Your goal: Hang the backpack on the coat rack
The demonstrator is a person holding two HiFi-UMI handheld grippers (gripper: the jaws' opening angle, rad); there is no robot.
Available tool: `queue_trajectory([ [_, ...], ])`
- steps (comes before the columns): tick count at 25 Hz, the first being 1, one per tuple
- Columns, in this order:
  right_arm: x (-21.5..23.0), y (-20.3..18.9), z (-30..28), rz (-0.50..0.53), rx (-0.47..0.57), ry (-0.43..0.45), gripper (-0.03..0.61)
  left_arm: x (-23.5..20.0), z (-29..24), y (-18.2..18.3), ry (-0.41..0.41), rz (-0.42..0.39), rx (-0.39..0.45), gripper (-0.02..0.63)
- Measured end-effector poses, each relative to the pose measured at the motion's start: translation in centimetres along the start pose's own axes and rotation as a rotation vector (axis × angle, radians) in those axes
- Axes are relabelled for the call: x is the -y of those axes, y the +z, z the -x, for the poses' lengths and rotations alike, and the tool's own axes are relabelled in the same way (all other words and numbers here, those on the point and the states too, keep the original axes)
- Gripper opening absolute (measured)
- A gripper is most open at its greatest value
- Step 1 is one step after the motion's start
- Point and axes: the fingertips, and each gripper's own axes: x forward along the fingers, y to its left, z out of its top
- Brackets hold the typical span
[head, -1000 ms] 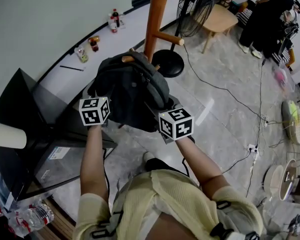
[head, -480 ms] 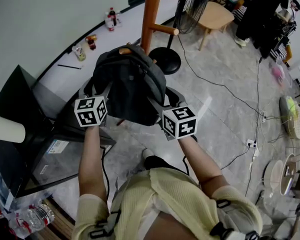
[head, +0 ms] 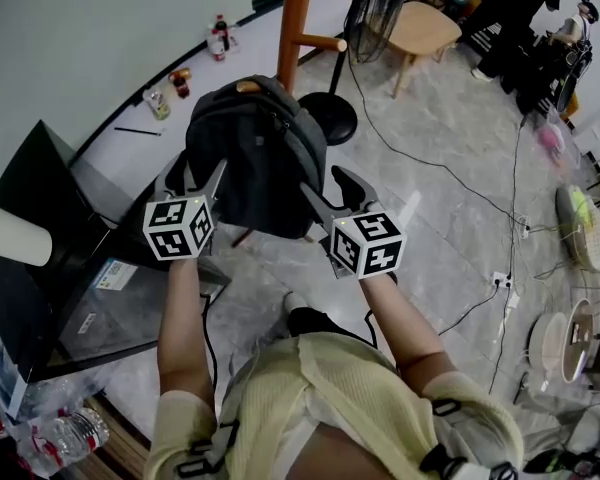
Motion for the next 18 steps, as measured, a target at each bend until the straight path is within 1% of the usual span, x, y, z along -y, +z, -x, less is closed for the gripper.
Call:
queue_trajectory([
  [4,-0.3,0.6,1.4,-0.008,0.031,0.002,0.262,2.1,1.7,1.0,-0.052,0.046,0.038,0.331],
  [8,-0.9,1.1,2.7,-0.011,0.058,0.021,0.229,3.9,3.4,1.9,-0.095,0.086,0.069,0.279],
  [10,-1.0,1.4,3.2,-0.014,0.07,0.027,0.217,4.6,4.1,2.1,-0.113,0.096,0.074,0.262],
  [13,-1.3,1.6,3.9,-0.016,0.083,0.035,0.201,5.5,5.2,2.4,-0.129,0.109,0.08,0.218],
  [16,-1.5,1.9,4.5,-0.022,0.099,0.047,0.186,6.5,6.2,2.9,-0.144,0.124,0.095,0.197],
  [17,-1.5,2.1,4.7,-0.029,0.106,0.052,0.176,6.8,6.6,3.1,-0.151,0.129,0.103,0.18],
  [18,-1.6,2.4,4.9,-0.038,0.115,0.057,0.165,7.1,6.9,3.4,-0.156,0.135,0.113,0.149],
])
